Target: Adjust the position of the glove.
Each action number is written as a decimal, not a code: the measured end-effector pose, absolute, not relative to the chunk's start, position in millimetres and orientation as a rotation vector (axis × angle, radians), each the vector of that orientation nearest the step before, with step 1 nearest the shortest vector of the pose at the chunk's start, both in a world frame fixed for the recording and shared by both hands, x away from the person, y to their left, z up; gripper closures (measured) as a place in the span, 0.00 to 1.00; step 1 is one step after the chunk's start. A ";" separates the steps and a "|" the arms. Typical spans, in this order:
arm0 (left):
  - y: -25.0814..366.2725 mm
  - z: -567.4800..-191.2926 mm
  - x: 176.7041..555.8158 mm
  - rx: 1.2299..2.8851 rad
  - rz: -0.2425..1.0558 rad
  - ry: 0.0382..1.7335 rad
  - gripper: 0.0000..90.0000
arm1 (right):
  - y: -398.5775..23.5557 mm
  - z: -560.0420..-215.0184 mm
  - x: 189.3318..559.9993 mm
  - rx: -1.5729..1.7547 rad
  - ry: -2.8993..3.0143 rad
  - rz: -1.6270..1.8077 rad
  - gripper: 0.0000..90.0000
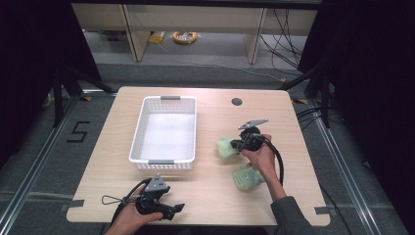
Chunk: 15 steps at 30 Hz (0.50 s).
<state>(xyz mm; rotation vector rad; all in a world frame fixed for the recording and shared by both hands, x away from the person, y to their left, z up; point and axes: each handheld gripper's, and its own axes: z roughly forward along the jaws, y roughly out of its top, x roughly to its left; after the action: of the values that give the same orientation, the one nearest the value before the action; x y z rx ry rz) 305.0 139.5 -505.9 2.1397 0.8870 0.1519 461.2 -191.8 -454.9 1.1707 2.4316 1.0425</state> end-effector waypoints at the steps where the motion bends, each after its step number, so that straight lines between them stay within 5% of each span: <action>1: 139.5 -505.8 304.9 2.134 0.150 0.891 0.19 | -190.2 -449.6 455.0 1.170 2.424 1.044 0.97; 15: 139.5 -505.5 304.7 2.113 0.149 0.906 0.19 | -177.2 -431.7 407.6 1.081 2.486 1.200 0.97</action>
<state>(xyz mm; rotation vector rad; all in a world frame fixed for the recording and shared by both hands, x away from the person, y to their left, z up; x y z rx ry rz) 304.7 139.5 -505.5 2.1132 0.9058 0.1490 407.6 -177.2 -431.7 1.0814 2.4855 1.2002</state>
